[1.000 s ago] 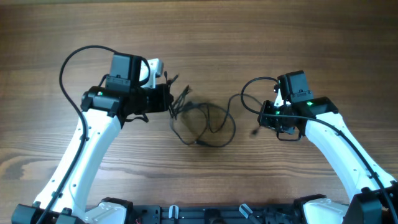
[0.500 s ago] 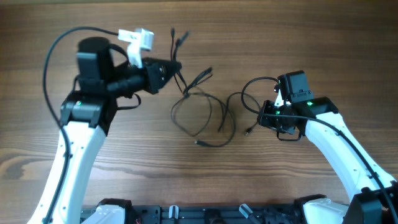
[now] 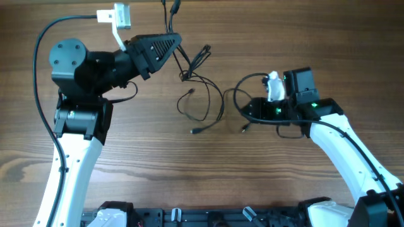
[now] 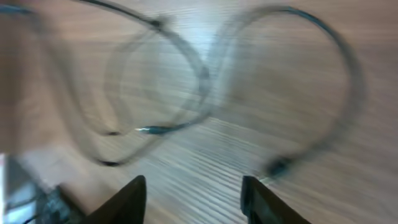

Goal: Untangle cables
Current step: 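Lift the left gripper's cable ends up and left, separating strands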

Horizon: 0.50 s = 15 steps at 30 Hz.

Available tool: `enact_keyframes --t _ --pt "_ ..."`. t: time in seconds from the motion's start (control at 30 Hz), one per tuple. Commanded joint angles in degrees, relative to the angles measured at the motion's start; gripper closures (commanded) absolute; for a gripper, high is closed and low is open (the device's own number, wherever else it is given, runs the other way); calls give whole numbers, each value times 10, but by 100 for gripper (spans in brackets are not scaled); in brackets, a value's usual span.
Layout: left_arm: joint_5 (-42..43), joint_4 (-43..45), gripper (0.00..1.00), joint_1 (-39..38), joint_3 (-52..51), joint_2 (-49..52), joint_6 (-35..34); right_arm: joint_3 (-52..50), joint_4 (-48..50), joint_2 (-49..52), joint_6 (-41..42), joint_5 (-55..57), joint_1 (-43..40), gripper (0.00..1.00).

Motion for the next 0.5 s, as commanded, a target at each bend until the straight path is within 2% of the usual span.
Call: enact_keyframes --t 0.0,0.13,0.3,0.43,0.47 --pt "9 -4 96 3 6 -8 -101 -1 50 4 -55 -172 0 43" --pt "-9 -24 96 3 6 -8 -152 -1 110 4 -51 -228 0 36" --pt "-11 -31 96 3 6 -8 -181 -1 141 4 -52 -226 8 27" --pt "-52 -112 96 3 6 -7 -171 -1 131 4 -46 -132 26 26" --pt "-64 -135 96 2 6 -4 -135 -1 118 4 -30 -87 28 26"
